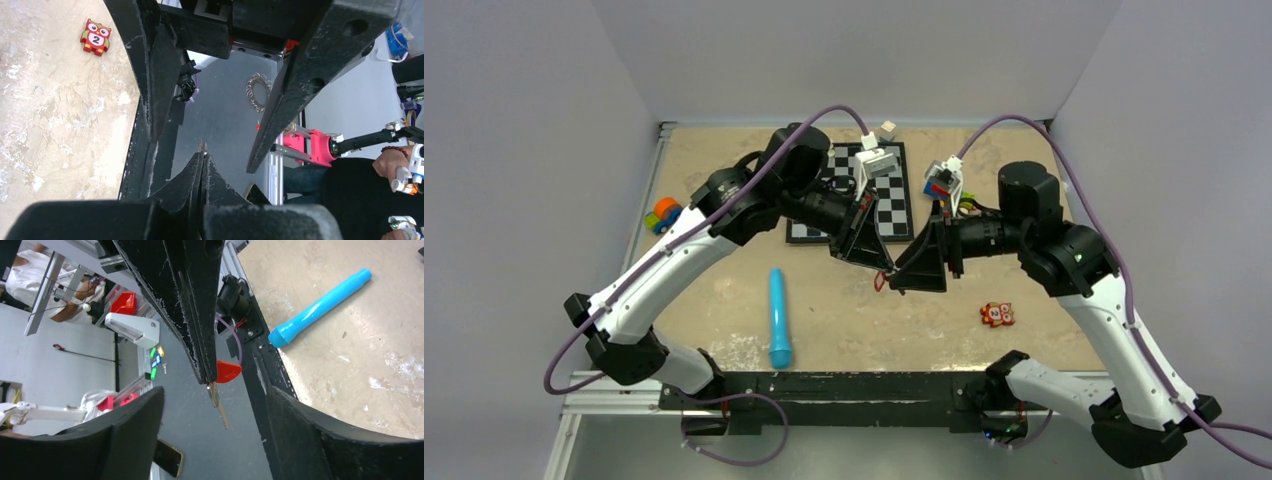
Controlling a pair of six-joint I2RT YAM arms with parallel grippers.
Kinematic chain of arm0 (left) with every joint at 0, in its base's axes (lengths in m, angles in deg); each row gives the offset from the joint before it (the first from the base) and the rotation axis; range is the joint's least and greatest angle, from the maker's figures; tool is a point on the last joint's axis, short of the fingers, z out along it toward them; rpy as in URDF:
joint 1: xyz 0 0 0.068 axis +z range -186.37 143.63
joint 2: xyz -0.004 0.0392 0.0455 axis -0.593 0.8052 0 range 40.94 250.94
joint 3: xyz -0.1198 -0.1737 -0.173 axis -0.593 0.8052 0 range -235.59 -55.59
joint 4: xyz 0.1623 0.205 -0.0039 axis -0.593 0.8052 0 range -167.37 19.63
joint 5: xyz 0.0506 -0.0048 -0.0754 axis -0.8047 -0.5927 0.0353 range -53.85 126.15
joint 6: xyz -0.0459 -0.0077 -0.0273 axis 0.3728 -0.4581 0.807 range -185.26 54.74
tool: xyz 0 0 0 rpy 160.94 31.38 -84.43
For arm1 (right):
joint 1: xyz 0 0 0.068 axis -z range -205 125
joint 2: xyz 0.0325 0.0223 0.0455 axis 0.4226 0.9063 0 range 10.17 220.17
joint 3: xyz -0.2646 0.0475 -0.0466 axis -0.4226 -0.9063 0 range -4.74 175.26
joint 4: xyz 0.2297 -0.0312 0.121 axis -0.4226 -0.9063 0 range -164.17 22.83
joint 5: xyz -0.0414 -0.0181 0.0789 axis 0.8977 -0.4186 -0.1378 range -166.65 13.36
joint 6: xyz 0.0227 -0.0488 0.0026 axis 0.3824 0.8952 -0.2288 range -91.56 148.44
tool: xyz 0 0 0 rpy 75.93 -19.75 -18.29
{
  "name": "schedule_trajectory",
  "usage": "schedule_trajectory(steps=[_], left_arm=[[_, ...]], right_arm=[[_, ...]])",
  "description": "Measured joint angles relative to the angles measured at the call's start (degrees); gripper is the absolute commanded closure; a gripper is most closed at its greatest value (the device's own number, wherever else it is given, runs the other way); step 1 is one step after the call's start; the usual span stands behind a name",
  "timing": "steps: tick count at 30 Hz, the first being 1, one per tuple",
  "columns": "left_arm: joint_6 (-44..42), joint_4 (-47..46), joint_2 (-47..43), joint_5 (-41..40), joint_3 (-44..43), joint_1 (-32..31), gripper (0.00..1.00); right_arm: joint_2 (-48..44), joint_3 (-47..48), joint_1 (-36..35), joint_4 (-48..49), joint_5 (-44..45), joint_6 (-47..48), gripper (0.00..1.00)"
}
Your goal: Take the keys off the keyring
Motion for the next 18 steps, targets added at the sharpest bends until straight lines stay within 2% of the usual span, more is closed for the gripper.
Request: schedule_trajectory(steps=[9,18], left_arm=[[1.8,0.1,-2.7,-3.3,0.7,0.0,1.0],[3.8,0.0,-5.8,-6.8,2.4,0.0,1.0]], right_arm=[[0.2,2.8,0.0,4.3,0.5,-2.6,0.15],[0.5,6.4,0.0,8.3,4.6,-5.1,0.13]])
